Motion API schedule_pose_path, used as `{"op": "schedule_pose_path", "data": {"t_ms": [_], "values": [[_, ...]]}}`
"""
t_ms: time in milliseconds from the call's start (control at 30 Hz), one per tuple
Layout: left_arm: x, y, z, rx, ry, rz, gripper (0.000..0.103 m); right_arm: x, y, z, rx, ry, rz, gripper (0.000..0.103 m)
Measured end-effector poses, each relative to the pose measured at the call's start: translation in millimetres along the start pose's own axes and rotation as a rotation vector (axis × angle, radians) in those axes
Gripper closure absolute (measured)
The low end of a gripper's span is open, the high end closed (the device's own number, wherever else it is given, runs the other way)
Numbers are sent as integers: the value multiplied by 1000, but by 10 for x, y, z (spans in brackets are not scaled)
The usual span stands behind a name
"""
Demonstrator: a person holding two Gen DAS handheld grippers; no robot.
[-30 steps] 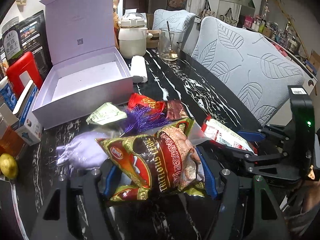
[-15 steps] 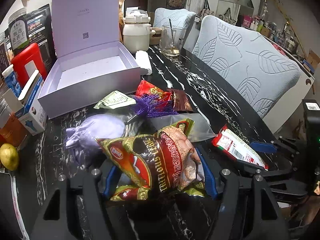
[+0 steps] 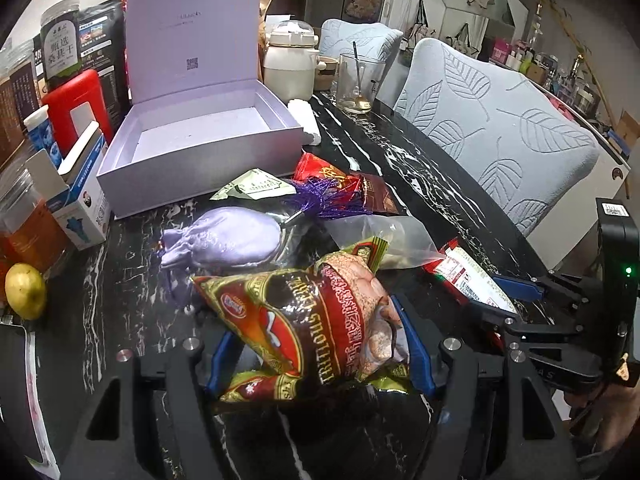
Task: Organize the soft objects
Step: 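Grasp the red-and-white sachet with the right gripper while the left holds the snack bag, then carry the snack bag and sachet with both grippers over the lavender box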
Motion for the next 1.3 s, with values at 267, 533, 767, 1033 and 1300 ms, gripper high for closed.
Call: {"op": "schedule_pose_path", "data": {"t_ms": [267,533,767,1033,1300], "values": [[-76,-10,1,-2,21,4,35,-66,-35,34,56,13,-7,60],[-161,-21,13,-1,38,9,35,-308,-42,40,115,65,2,60],[-257,-35,46,-5,53,2,35,-514,-184,50,136,110,-35,60],[-435,-101,108,-11,74,-27,35,-616,-585,70,119,142,-140,60],[-716,-356,-27,-42,133,-84,35,-816,-989,-121,79,210,-245,60]]}}
Point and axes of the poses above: each gripper's, at about its wrist camera, not at the fingertips, and x roughly the way its jaws point, y to its right, z to its underside, the point moved 9 cm from there along x, roughly the way its jaws point, and after that the axes turned 8 degrees about x, right-handed, at the moved point
